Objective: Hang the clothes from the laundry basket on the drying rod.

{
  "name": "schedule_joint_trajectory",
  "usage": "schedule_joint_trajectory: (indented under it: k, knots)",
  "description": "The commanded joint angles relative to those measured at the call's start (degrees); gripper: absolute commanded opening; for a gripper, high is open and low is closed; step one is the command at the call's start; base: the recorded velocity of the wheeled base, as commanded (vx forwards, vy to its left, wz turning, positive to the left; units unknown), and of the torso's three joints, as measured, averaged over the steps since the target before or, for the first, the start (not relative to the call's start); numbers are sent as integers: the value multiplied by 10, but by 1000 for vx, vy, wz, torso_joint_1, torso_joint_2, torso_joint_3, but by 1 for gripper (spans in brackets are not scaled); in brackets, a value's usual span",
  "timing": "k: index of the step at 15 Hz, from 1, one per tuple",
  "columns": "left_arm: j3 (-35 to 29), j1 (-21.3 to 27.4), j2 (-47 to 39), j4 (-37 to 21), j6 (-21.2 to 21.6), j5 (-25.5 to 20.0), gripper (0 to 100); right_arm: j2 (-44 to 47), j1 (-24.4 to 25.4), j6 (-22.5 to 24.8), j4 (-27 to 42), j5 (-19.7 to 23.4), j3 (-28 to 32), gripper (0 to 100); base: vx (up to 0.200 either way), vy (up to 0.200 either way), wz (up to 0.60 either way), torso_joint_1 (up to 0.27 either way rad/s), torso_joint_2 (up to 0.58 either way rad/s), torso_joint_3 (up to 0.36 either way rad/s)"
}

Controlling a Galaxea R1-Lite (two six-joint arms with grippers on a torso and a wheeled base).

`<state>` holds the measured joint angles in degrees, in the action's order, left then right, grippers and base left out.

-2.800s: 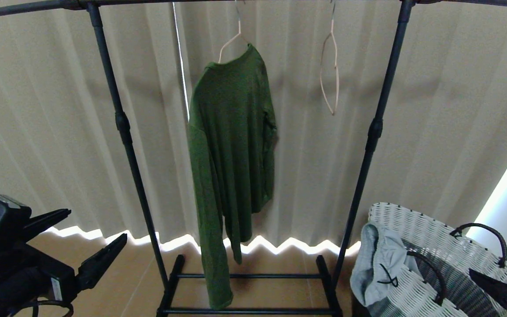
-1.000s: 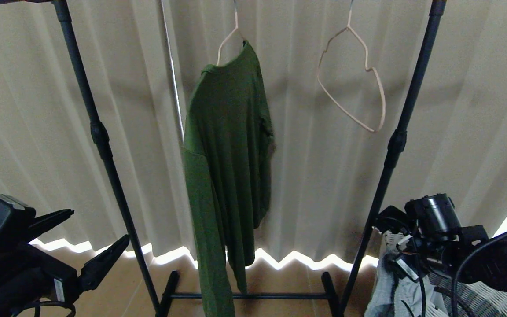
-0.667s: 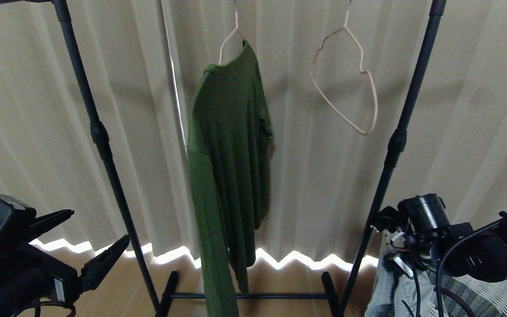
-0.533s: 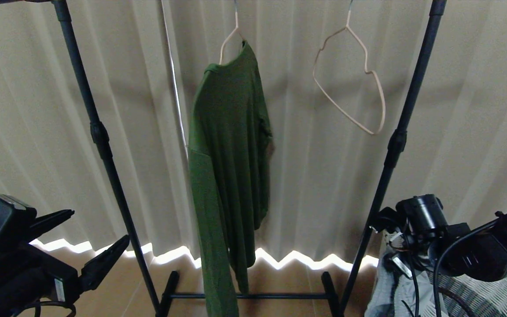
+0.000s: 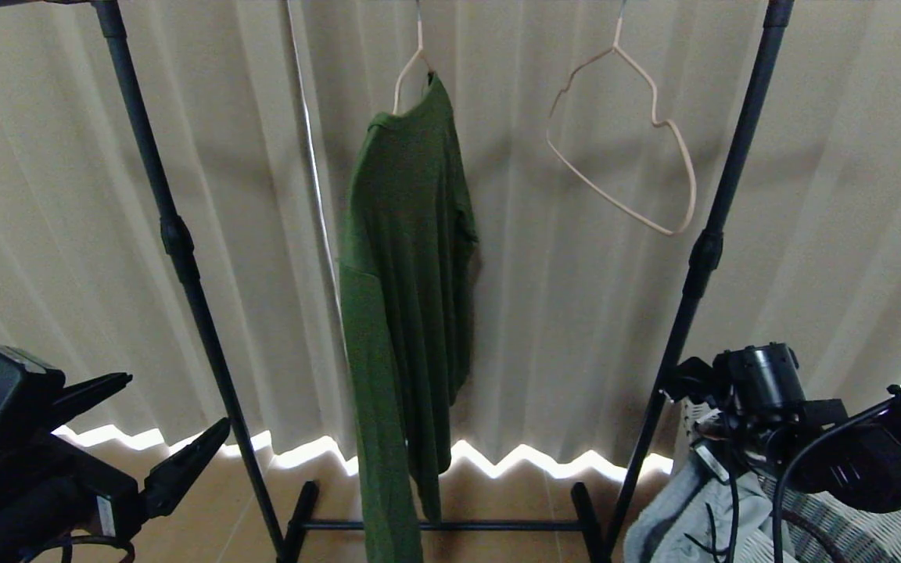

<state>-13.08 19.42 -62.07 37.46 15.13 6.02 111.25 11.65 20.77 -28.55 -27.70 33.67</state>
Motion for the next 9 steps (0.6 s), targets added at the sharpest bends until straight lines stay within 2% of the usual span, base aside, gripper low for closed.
schedule_joint_trajectory:
  k: [1, 4, 6, 7, 9]
  knots:
    - [0, 0, 0, 1, 0, 0, 100, -46, 0, 2, -34, -1, -27, 0, 0, 0, 0, 0, 0, 0]
    - [0, 0, 1, 1, 0, 0, 100, -186, 0, 7, 3, 0, -17, 0, 0, 0, 0, 0, 0, 0]
    - [1, 0, 2, 2, 0, 0, 100, -264, 2, 9, 66, 2, 7, 0, 0, 0, 0, 0, 0, 0]
    - [1, 0, 3, 2, 0, 1, 100, -326, 7, 9, 133, 6, 36, 0, 0, 0, 0, 0, 0, 0]
    - [2, 0, 3, 2, 1, 1, 100, -384, 20, 8, 196, 8, 68, 0, -200, 0, 0, 0, -2, 2]
